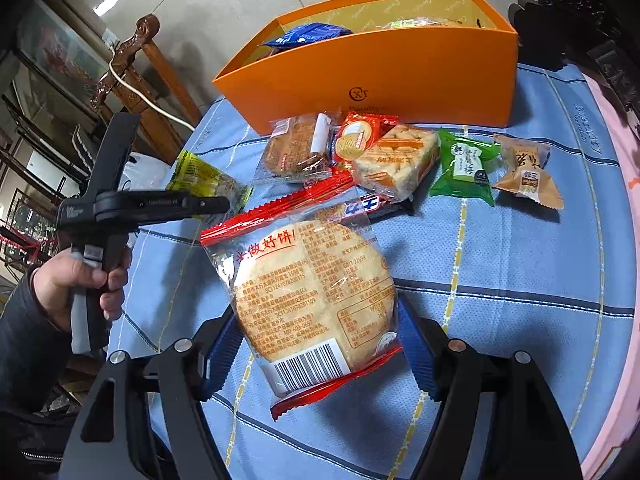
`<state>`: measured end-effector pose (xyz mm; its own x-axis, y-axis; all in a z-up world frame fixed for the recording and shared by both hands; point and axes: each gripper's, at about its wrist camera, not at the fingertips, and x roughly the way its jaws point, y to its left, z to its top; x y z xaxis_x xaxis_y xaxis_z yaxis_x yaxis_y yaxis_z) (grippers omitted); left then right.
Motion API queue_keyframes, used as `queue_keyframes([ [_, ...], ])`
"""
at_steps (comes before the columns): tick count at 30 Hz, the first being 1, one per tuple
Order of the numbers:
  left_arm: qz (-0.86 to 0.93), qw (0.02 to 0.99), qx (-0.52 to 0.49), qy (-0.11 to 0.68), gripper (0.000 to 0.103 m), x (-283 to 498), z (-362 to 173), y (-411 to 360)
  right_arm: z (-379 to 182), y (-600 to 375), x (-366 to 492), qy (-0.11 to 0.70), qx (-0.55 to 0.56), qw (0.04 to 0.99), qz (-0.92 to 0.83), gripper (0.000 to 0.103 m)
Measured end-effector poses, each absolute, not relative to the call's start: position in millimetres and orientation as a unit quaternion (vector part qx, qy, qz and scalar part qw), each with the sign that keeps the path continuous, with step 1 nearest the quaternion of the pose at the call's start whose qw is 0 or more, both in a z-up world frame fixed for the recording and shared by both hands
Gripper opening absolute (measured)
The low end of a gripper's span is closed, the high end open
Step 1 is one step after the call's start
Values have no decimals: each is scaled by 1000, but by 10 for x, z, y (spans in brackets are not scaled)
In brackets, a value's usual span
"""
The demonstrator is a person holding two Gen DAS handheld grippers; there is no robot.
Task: Organize snacks
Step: 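Lower the green seed bag and red biscuit into the orange box, open both tools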
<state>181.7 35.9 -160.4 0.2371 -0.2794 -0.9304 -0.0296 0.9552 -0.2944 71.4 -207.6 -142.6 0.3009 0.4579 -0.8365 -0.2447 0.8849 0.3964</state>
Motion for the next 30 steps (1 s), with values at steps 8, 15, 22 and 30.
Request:
queue_keyframes([
  [8,-135,808,-123,561,23,1595,-976,277,-1095,-2227,917,502,111,834,199,73],
  [15,-166,853,-81,487,23,2096,-225,2,-538,-2332,1542,436,78,881,166,73],
  [22,-155,864,-55,476,23,2983,-103,-368,-409,-2290,2377,422,24,899,110,73],
  [30,-114,893,-36,434,98,3375,-162,-548,-658,-2371,2882,429,43,901,47,93],
])
